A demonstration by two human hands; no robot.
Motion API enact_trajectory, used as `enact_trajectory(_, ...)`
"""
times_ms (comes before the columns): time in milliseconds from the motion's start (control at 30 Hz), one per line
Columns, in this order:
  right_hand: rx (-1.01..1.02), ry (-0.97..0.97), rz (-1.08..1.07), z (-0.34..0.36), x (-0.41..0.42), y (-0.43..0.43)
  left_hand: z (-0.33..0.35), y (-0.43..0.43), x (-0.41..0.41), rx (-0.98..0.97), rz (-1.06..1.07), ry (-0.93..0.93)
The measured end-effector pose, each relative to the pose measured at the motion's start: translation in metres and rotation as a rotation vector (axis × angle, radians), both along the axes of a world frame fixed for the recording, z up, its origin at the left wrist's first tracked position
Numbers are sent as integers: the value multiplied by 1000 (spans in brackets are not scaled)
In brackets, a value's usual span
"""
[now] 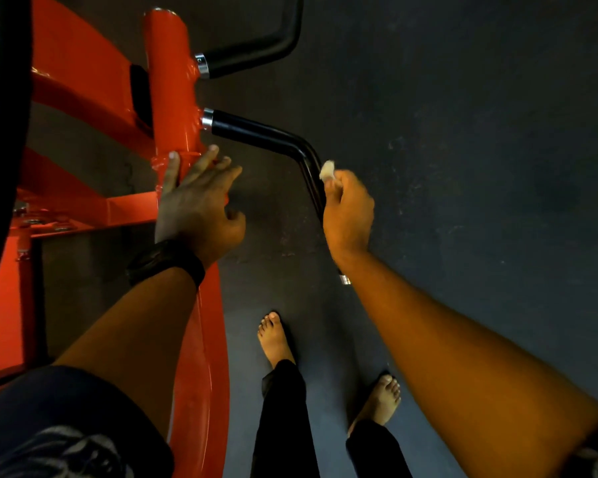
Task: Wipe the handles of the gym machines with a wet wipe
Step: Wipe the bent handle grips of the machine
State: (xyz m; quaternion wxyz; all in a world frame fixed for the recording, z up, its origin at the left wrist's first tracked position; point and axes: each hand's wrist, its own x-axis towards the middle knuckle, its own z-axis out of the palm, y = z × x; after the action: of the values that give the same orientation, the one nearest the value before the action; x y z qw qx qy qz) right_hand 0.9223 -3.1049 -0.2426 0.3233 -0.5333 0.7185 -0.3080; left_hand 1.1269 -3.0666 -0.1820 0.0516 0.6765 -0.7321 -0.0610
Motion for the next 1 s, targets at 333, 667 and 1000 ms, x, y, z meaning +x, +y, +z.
enact_trajectory(333,-75,85,31,-2,8,-6,2,1,-1,-22,-4,-21)
enact_trajectory(667,-218,343,577,-2,-13,8,1,1,-2,-31,2,-12)
enact_trajectory(1000,-314,548,744,-10,-25,32,1,-1,2,-2,3,-23)
